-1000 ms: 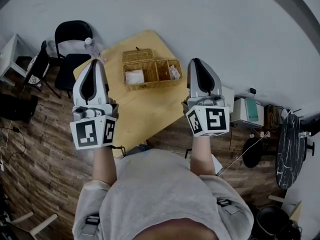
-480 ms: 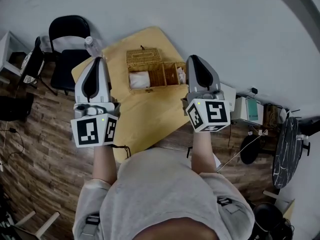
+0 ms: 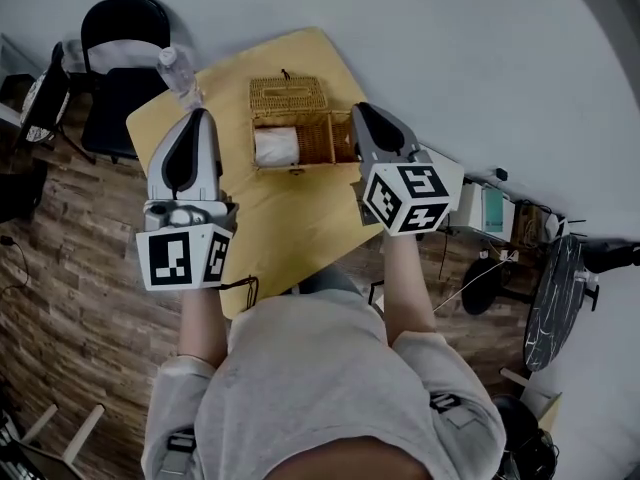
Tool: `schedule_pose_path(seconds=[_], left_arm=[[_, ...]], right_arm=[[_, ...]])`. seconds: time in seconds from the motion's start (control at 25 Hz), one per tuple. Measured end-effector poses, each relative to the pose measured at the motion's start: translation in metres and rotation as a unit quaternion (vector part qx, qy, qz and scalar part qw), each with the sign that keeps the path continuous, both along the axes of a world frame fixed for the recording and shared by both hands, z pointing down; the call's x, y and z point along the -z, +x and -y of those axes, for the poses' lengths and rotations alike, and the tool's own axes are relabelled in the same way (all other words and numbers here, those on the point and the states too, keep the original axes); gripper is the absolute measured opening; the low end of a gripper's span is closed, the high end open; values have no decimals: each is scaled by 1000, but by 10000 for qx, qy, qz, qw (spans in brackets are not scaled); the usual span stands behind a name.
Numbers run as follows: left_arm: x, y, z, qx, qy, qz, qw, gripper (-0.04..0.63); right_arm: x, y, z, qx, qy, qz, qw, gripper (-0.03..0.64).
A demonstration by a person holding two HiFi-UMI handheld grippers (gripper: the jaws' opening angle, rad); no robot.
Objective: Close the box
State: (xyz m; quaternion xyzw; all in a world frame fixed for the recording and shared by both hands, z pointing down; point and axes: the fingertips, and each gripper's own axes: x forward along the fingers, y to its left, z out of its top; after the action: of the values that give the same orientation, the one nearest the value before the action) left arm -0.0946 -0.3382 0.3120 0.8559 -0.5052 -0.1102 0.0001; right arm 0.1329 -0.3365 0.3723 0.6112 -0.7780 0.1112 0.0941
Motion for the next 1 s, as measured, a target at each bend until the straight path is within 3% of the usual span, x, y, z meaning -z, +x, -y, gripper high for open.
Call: schedule_pose_path(seconds=[0.32,0.44,0.76,1.0], left_arm=[[1,-1,4,336,-50,92,9994,58],[3,-1,7,508,-64,140,9986,58],[1,-1,17,992,-112,277,9946,58],[-7,2,23,1187,-165,387,9920,58]], right_arm=[[-29,0,61,693,-1023,343,9917,31],[-37,-1,88,983,-1368,434,9848,63],[-81,-21,150,1751,-2352,578,9543,77],[-132,-30,188,1886,-3114,610,9294,76]])
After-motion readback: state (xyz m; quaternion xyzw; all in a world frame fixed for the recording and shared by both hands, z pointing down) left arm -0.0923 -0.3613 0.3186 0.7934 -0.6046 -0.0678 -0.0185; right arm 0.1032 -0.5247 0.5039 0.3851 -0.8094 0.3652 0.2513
